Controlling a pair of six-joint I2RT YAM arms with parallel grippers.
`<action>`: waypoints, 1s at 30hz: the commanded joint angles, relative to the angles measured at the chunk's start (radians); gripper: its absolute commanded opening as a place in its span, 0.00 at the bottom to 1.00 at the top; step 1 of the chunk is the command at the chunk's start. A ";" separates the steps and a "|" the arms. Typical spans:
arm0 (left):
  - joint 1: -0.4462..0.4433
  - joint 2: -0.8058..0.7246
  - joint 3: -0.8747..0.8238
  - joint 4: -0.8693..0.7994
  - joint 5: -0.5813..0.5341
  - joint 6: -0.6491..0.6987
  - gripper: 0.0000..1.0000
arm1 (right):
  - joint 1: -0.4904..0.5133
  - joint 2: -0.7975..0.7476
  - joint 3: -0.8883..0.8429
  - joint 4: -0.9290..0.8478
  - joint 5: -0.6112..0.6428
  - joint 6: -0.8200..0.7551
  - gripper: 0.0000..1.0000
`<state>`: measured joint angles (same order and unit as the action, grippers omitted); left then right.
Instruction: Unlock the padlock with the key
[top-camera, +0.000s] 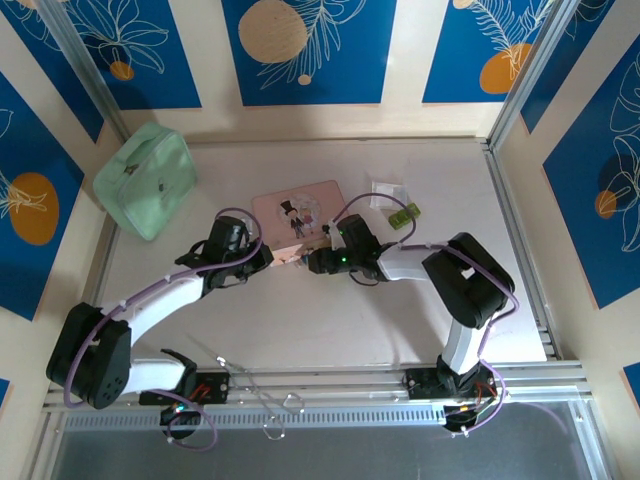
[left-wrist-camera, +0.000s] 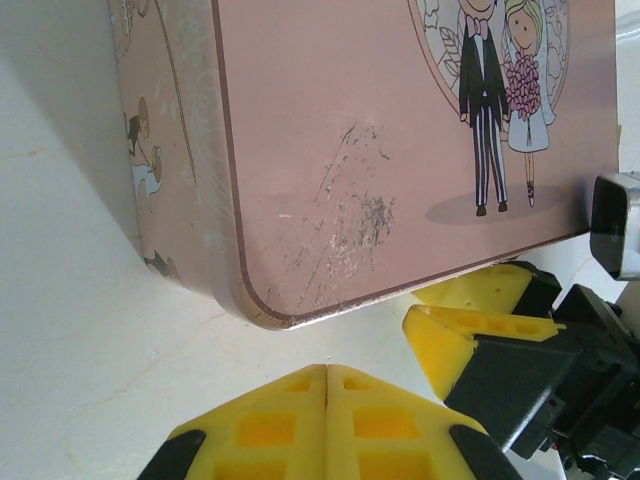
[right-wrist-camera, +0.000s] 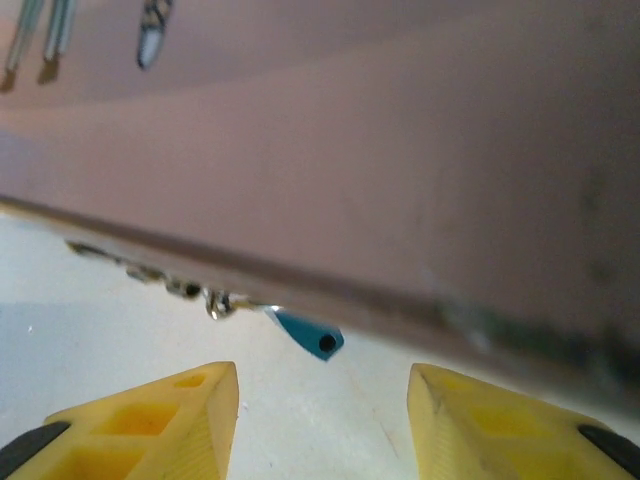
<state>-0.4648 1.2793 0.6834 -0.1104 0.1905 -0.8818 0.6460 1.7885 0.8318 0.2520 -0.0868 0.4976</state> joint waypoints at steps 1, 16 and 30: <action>0.010 0.009 0.043 -0.027 -0.006 0.020 0.00 | 0.009 0.064 0.018 0.003 -0.026 0.027 0.49; 0.016 0.043 0.201 -0.165 -0.127 0.144 0.61 | 0.046 0.106 0.072 -0.052 0.023 0.005 0.45; 0.132 0.241 0.262 -0.141 -0.072 0.179 0.62 | 0.064 0.106 0.084 -0.056 0.008 0.000 0.33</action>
<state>-0.3527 1.5097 0.9115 -0.2455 0.0986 -0.7231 0.6910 1.8629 0.9112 0.2756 -0.0368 0.4969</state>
